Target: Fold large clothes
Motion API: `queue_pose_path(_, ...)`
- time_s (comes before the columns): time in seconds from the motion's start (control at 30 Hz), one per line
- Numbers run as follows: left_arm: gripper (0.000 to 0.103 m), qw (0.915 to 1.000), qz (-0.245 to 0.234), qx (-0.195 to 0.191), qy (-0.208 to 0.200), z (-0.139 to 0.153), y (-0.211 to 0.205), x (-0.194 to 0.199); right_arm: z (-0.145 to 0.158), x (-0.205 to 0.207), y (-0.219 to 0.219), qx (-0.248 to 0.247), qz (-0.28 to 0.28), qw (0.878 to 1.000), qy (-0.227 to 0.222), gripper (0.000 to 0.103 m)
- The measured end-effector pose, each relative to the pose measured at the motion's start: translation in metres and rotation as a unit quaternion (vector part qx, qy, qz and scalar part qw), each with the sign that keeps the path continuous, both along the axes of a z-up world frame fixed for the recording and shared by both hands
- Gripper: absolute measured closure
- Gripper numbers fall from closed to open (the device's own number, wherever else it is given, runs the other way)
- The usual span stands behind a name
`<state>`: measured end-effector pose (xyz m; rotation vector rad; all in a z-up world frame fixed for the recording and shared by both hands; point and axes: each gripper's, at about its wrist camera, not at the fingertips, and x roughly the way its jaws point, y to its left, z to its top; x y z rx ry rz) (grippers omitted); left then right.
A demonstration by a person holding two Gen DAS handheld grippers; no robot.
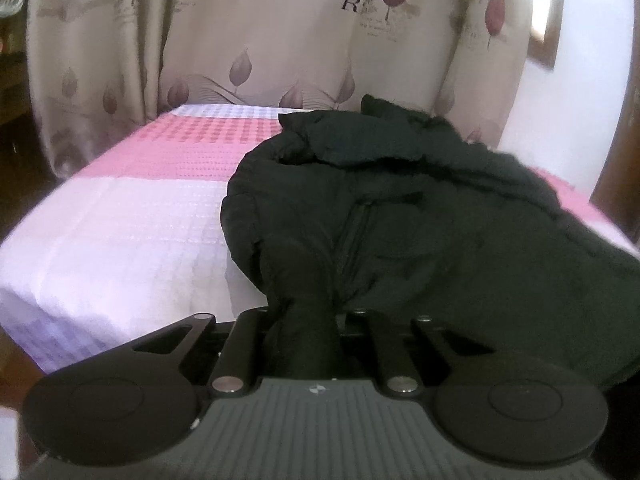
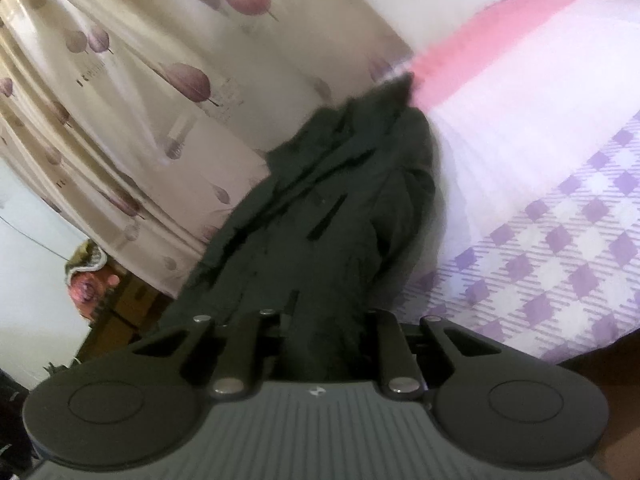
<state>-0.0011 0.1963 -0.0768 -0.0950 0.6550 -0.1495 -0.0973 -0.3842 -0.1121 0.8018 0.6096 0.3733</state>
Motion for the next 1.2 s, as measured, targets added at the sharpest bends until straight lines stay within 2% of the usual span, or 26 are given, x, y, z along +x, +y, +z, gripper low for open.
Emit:
queue_pose_path(0.27, 0.091, 0.9965, -0.003, -0.082, 0.013, 0.018, 0.023, -0.016, 0.015, -0.019, -0.006, 0.05, 0.006, 0.999, -0.013, 0.088)
queue_pose_path(0.57, 0.091, 0.9862, -0.003, -0.165, -0.014, 0.053, 0.037, -0.024, 0.041, -0.021, -0.014, 0.126, 0.004, 0.991, -0.041, 0.088)
queue_pose_path(0.7, 0.091, 0.9839, -0.002, -0.176, -0.03, 0.067, 0.033, -0.019, 0.054, -0.006, -0.014, 0.15, -0.001, 0.987, -0.055, 0.087)
queue_pose_path(0.9, 0.091, 0.9742, 0.021, -0.22, -0.048, 0.081, 0.037, -0.002, 0.071, 0.02, -0.023, 0.157, -0.011, 0.985, -0.066, 0.087)
queue_pose_path(1.2, 0.091, 0.9725, 0.036, -0.217, -0.078, 0.112, 0.028, 0.045, 0.093, 0.07, -0.033, 0.152, -0.021, 0.985, -0.083, 0.087)
